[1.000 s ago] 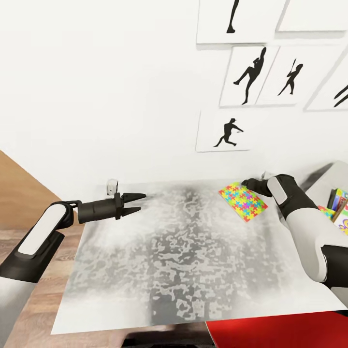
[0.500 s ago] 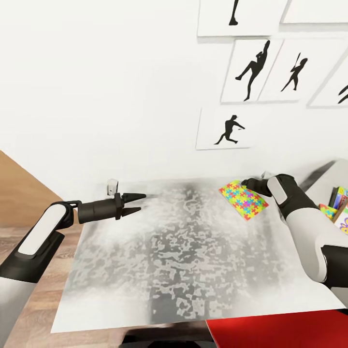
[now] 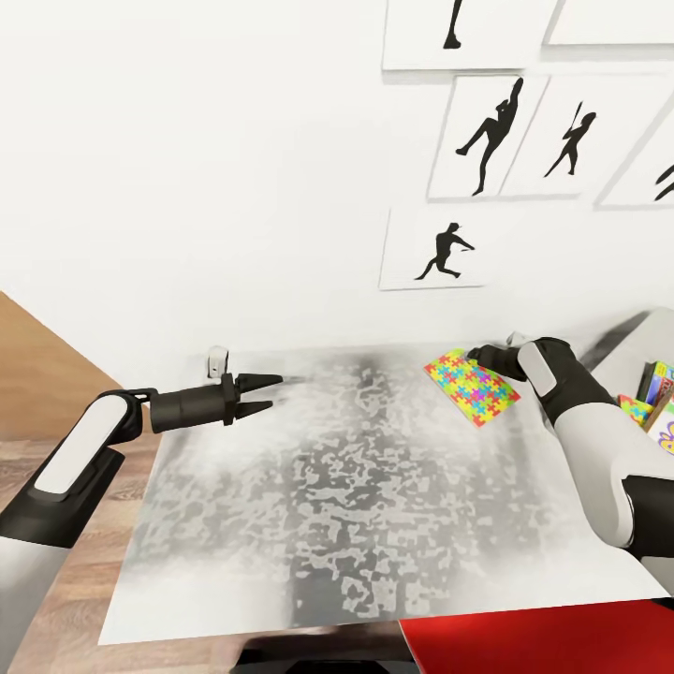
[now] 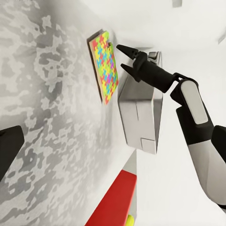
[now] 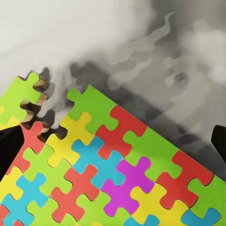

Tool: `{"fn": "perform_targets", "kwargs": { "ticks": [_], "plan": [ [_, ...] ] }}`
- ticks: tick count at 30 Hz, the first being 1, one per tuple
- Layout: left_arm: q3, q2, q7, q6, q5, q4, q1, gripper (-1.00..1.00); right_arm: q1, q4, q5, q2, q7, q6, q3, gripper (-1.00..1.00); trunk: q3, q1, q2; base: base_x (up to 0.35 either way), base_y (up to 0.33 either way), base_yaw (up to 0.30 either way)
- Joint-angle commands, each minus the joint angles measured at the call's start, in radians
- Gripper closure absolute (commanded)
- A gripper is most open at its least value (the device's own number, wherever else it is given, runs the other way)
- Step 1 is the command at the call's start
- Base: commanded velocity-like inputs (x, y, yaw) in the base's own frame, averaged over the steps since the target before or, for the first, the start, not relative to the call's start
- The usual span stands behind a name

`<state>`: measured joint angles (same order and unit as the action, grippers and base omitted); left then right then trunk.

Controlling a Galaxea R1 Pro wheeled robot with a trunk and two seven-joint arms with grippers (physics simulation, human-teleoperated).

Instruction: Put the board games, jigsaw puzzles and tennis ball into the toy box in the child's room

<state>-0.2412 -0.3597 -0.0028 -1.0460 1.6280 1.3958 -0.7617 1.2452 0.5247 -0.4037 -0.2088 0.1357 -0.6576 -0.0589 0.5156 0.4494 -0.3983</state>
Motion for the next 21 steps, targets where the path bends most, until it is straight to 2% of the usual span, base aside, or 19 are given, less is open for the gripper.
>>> {"fn": "perform_targets", "kwargs": {
  "ticks": [1,9,21],
  "plan": [
    [-0.001,-0.001,0.0,-0.001,0.001,0.0,-0.001,-1.0,0.0,0.001,-0.011,0.0,0.008,-0.004,-0.001,-1.0,0.001,0.001,-0.002,0.0,0.0,0.0],
    [-0.001,-0.001,0.0,-0.001,0.001,0.0,-0.002,-1.0,0.0,0.001,-0.01,0.0,0.008,-0.005,-0.001,-1.0,0.003,0.001,-0.002,0.0,0.0,0.0],
    [-0.002,-0.001,0.0,-0.001,0.001,0.0,-0.002,-1.0,0.0,0.001,-0.01,-0.001,0.008,-0.004,-0.001,-1.0,0.019,0.001,-0.002,0.0,0.0,0.0]
  ]
}}
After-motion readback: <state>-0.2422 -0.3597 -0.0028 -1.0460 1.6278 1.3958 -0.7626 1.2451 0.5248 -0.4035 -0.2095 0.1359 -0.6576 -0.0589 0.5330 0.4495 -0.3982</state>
